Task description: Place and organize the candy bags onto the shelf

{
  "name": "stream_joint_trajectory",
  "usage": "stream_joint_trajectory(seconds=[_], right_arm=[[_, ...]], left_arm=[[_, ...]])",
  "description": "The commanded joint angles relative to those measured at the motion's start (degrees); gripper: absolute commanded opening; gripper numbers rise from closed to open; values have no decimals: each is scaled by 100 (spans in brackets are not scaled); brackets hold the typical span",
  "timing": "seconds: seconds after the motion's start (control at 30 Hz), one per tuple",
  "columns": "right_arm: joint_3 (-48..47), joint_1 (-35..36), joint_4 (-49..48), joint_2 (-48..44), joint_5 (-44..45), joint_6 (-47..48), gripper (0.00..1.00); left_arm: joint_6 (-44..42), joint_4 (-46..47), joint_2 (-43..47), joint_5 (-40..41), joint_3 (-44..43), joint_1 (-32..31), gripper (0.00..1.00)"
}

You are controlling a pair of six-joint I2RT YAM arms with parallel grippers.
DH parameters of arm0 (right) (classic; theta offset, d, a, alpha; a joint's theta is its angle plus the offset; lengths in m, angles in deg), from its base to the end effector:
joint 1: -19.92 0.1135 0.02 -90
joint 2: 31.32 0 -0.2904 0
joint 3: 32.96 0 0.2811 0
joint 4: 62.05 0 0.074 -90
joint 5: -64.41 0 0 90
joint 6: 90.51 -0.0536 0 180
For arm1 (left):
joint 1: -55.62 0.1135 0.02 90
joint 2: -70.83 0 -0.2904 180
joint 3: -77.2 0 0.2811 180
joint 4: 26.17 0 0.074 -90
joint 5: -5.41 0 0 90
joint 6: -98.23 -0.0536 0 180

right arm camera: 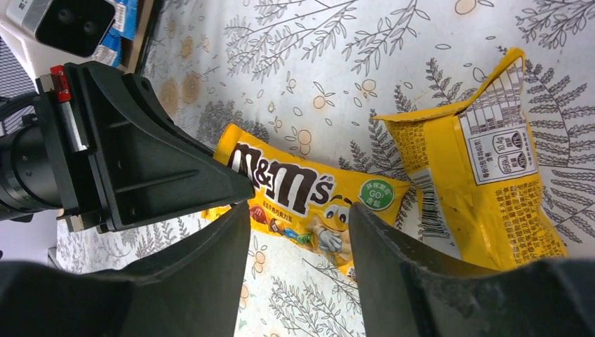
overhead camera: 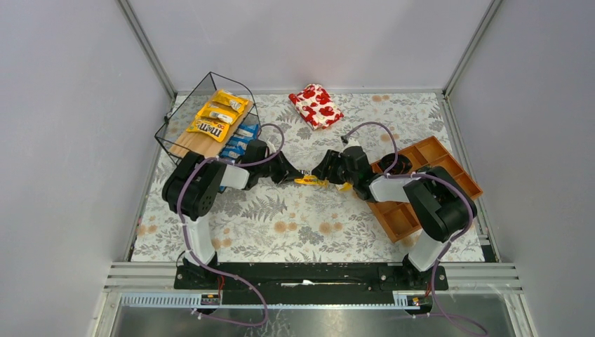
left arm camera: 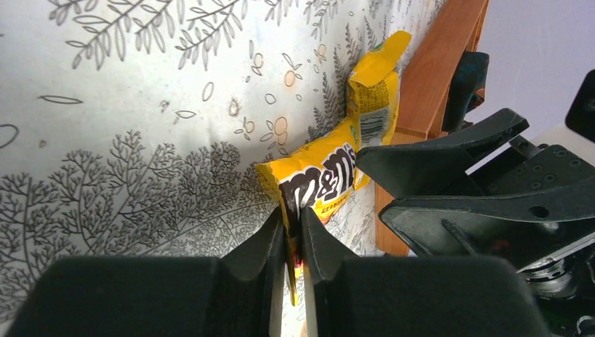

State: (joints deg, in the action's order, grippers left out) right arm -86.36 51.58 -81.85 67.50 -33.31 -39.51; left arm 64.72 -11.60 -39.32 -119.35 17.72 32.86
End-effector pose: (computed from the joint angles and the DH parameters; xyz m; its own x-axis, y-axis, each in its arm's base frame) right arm 0.3166 0.2037 0.1453 -0.6782 0.3144 -0.6642 -0.2527 0.7489 0.6126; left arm 0.3511 -0.1804 0.0991 -0.9192 -0.3572 -0.1660 -0.0430 0.5099 -0.8592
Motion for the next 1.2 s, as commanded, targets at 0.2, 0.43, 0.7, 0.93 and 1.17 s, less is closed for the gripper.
stream_joint_trajectory(seconds=[0.2,0.43,0.7,0.93,1.17], right_arm=[[651,-66,-709,-1056,504,514,98],[1064,-88,-907,-1525,1087,563,100],[945,-97,-855,-1366,951,534,100],[923,-103,-859,-1314,919,517,100],[889,-97,-866,-1244,874,510,100]], left_arm=[[-1494,-2001,1668,677,-594,9,6],[-3055,-4572,2972,1655,-1860,9,5],[-4512,-6678,4294,4224,-3742,9,0],[-5307,-7069,4733,6848,-4132,4,0],[-5744,-6170,4924,8950,-3071,-87,0]])
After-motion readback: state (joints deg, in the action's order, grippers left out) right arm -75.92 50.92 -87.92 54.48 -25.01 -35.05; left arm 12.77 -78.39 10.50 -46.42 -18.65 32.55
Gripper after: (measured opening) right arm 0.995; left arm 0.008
